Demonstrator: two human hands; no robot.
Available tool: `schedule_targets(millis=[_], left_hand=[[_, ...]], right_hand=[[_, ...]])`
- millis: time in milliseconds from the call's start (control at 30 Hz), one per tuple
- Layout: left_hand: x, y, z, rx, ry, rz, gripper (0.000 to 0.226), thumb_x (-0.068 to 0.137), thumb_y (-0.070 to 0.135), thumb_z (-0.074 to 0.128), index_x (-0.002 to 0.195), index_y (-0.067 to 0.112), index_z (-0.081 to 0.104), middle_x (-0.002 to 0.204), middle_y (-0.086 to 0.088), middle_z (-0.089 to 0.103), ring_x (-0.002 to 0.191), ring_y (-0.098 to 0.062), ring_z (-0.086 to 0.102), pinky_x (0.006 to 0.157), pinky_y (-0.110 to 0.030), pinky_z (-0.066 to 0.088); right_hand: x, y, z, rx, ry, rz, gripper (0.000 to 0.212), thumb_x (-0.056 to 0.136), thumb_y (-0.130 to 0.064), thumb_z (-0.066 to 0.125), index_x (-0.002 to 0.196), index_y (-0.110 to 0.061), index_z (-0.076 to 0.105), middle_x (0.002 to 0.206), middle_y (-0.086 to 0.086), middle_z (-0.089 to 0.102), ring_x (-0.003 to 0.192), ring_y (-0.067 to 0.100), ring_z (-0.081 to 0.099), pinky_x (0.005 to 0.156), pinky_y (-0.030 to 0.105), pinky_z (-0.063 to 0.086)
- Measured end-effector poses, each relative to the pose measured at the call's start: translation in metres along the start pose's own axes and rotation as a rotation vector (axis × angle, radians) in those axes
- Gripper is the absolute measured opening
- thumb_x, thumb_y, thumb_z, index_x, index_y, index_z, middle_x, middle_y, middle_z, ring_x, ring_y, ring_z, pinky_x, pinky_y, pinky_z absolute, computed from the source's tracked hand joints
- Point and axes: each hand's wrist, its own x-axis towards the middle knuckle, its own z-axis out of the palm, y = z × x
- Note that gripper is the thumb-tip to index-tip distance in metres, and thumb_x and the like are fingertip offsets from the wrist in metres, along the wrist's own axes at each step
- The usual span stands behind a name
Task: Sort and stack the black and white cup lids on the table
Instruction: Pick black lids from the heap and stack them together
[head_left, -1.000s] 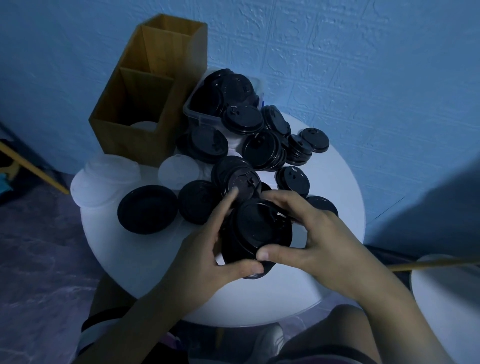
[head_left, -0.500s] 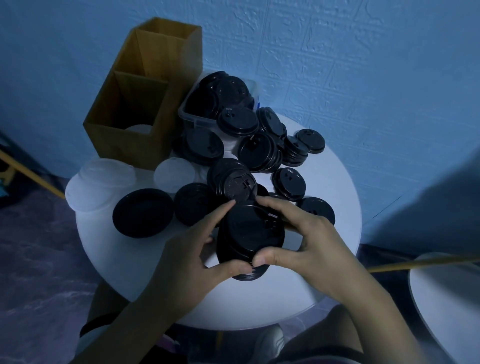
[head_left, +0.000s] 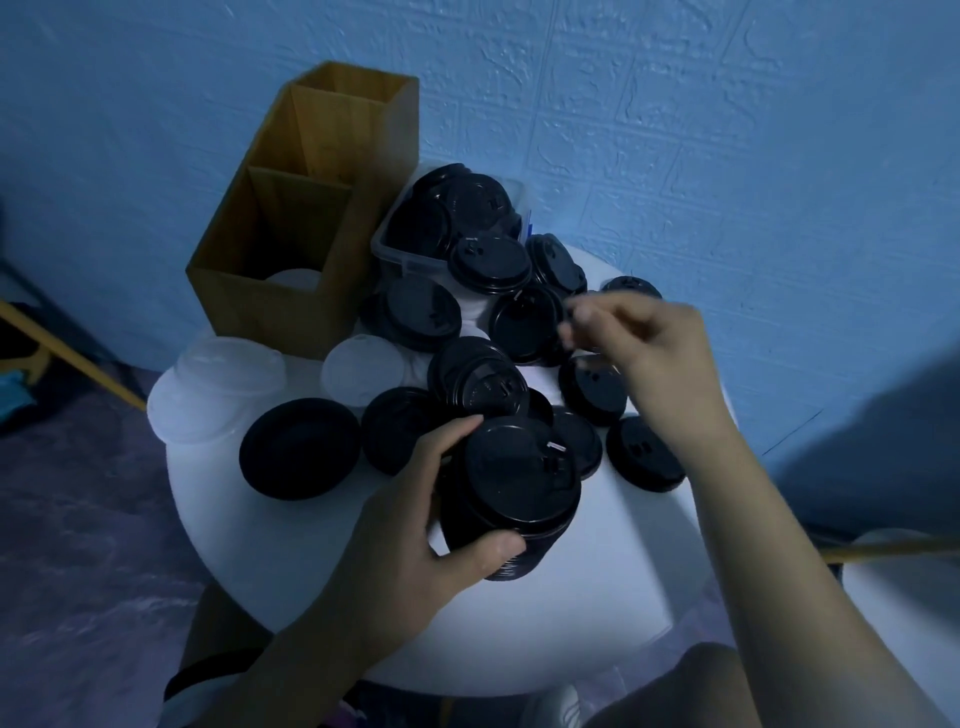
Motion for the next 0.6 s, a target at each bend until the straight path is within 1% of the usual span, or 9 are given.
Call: schedule_targets(millis=[33,100,133,200,267,367,433,500,600], left_hand=[[0.001,0.0,0.0,-0.008,0.001,-0.006,0.081,0.077,0.036,0.079,0.146,0.046,0.038,0.142,0.013,0.059,0.134,-0.015,0.056,0.109,-0.046,0.048],[0.002,-0.001,0.0,-0.016,0.005,-0.018,0.081,0.077,0.036,0.079,0.146,0.048,0.038,0.142,0.012,0.059,0.134,-0.016,0.057,0.109,-0.048,0.048],[0.002,-0.001,0.0,-0.016,0.006,-0.022,0.08,0.077,0.037,0.079,0.146,0.048,0.038,0.142,0.012,0.06,0.134,-0.016,0.057,0.108,-0.049,0.048],[0.003,-0.003,-0.001,-0.011,0.011,-0.025,0.08,0.078,0.038,0.079,0.146,0.048,0.038,0.142,0.012,0.06,0.134,-0.017,0.057,0.108,-0.05,0.048],[0.003,-0.003,-0.001,-0.004,0.021,-0.023,0.08,0.078,0.038,0.078,0.147,0.046,0.039,0.142,0.011,0.061,0.134,-0.018,0.057,0.108,-0.051,0.047],[0.004,-0.003,-0.001,0.002,0.033,-0.021,0.079,0.077,0.036,0.079,0.146,0.045,0.04,0.142,0.011,0.061,0.134,-0.018,0.056,0.109,-0.05,0.047],[0.004,-0.003,-0.001,-0.001,0.037,-0.025,0.08,0.077,0.037,0.08,0.146,0.044,0.04,0.142,0.01,0.06,0.135,-0.018,0.056,0.11,-0.05,0.046],[0.004,-0.004,-0.001,-0.002,0.036,-0.018,0.08,0.077,0.039,0.08,0.147,0.044,0.04,0.143,0.011,0.059,0.136,-0.018,0.055,0.11,-0.049,0.046],[0.004,-0.004,0.0,-0.012,0.037,-0.011,0.08,0.077,0.04,0.08,0.146,0.044,0.04,0.143,0.011,0.059,0.135,-0.018,0.055,0.11,-0.048,0.047]], right_hand=[[0.017,0.0,0.005,-0.122,0.035,-0.057,0.012,0.096,-0.025,0.069,0.103,-0.022,0.078,0.087,-0.009,0.077,0.086,0.013,0.072,0.089,0.041,0.059],[0.044,-0.004,0.018,-0.384,0.032,-0.131,0.021,0.093,-0.036,0.071,0.112,-0.028,0.076,0.098,-0.016,0.076,0.098,0.009,0.069,0.098,0.035,0.053],[0.055,-0.007,0.024,-0.487,0.009,-0.141,0.031,0.092,-0.041,0.071,0.12,-0.027,0.073,0.109,-0.014,0.075,0.106,0.011,0.067,0.099,0.03,0.049],[0.072,-0.013,0.037,-0.598,-0.071,-0.131,0.051,0.09,-0.049,0.072,0.135,-0.028,0.062,0.121,-0.006,0.072,0.117,0.018,0.062,0.094,0.029,0.044],[0.088,-0.012,0.045,-0.6,-0.155,-0.084,0.064,0.086,-0.054,0.074,0.142,-0.03,0.053,0.119,-0.007,0.068,0.117,0.022,0.061,0.089,0.029,0.041],[0.103,-0.003,0.048,-0.59,-0.236,-0.046,0.08,0.083,-0.052,0.078,0.151,-0.03,0.043,0.136,-0.004,0.063,0.127,0.022,0.057,0.1,0.032,0.043],[0.107,-0.001,0.048,-0.564,-0.238,-0.032,0.077,0.083,-0.047,0.079,0.15,-0.03,0.044,0.141,-0.004,0.061,0.128,0.02,0.057,0.103,0.029,0.042],[0.104,-0.007,0.045,-0.476,-0.218,-0.026,0.07,0.08,-0.047,0.081,0.142,-0.032,0.052,0.133,-0.007,0.064,0.121,0.017,0.061,0.105,0.029,0.044],[0.079,-0.024,0.027,-0.249,-0.221,-0.046,0.062,0.072,-0.053,0.082,0.127,-0.035,0.061,0.121,-0.008,0.069,0.111,0.013,0.068,0.105,0.041,0.051]])
